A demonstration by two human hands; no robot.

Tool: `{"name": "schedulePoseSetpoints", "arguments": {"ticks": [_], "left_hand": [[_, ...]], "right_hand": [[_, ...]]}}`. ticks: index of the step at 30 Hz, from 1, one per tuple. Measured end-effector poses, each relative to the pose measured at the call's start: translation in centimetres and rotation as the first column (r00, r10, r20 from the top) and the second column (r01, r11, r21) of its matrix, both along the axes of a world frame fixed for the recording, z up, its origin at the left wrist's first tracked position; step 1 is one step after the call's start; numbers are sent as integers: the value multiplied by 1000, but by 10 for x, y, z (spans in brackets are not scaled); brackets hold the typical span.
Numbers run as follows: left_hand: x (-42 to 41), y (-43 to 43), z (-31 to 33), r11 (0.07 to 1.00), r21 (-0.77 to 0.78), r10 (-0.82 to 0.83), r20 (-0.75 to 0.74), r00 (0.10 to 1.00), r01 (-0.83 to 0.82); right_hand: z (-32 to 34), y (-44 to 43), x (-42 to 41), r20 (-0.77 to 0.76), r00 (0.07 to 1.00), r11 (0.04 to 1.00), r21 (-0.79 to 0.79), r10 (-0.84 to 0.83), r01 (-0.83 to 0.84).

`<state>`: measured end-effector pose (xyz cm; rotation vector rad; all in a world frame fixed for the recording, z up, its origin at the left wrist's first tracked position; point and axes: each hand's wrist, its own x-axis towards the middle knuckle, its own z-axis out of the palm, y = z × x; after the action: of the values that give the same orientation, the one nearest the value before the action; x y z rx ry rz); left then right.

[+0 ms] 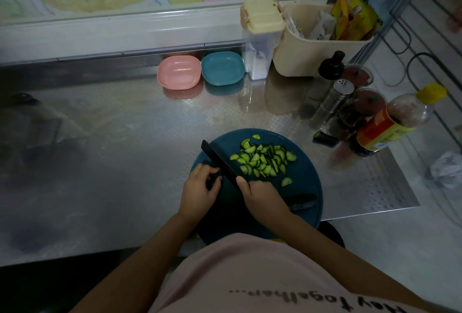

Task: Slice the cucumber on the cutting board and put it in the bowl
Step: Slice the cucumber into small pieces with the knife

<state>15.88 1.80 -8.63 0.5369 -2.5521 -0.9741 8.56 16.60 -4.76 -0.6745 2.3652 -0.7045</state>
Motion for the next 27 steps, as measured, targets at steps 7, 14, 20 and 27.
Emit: {"name": "schedulePoseSetpoints", "arguments": {"ticks": [7, 14, 20, 27], "left_hand": [[0, 1, 0, 1000, 2, 2, -26, 1000, -2], [2, 0, -2, 1000, 10, 6, -17, 1000, -6], [1, -1, -4, 1000, -1, 20, -13, 1000, -20], [1, 0, -2, 1000, 2, 20, -24, 1000, -20]], "right_hand": [[8, 6, -1, 7, 1000, 998, -67, -19, 19], [17, 4, 1, 21, 1000, 995, -96, -4, 6], [18, 3, -3, 34, 999, 996, -86, -5, 8], [4, -4, 0, 5, 1000, 1000, -21, 3, -3]]}}
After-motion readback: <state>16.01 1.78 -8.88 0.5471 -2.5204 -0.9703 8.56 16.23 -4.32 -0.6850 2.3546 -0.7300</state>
